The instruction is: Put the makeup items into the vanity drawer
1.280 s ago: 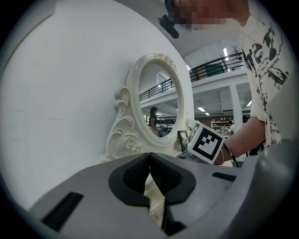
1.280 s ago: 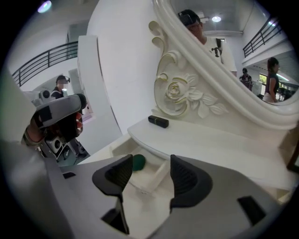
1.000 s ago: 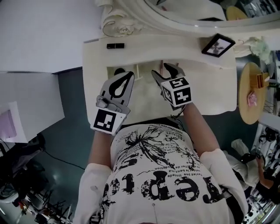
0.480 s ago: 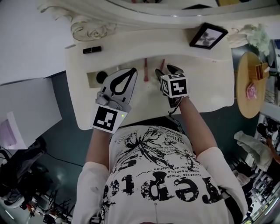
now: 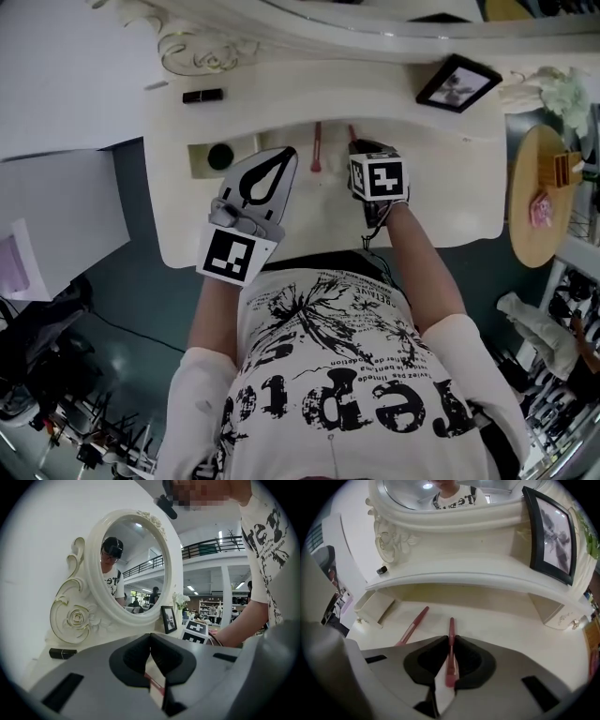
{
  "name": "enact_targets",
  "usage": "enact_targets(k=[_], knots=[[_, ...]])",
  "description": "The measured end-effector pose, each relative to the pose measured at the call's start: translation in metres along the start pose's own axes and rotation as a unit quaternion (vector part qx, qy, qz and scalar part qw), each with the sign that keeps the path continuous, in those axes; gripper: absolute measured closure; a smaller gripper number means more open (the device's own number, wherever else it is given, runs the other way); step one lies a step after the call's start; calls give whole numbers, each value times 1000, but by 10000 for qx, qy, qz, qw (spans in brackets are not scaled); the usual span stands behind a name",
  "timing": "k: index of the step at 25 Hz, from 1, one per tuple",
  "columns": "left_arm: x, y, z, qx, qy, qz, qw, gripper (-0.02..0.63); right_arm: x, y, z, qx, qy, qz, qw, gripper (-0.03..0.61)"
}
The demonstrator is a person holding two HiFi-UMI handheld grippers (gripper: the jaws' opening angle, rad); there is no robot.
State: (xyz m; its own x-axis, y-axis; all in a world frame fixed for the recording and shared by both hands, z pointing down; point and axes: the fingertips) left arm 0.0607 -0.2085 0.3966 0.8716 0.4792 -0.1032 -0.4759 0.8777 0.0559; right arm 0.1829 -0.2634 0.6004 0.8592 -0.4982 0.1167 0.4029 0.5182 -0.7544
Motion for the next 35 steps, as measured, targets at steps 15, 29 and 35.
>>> enact_targets(k=[15, 29, 35], knots=[[-17, 45, -52, 250, -310, 34, 9992, 600, -102, 61, -70, 769, 327, -972, 9918, 517], [-90, 139, -61, 180, -365, -1035, 9938, 600, -251, 30, -91, 593, 1703, -2403, 9538, 517], [-110, 170, -57, 136, -357, -1505, 9879, 600, -295, 12, -80, 390, 2472, -2780, 9274, 517]])
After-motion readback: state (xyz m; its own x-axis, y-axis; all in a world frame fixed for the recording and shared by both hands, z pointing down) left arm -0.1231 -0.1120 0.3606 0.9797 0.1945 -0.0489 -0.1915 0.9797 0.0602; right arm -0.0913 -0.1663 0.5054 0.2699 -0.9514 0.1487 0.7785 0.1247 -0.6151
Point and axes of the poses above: the fingertips, and each gripper's own axes: y backward along the fingers, x to its right, z out of its underside, and after that the axes turned 12 degrees about x, right-handed
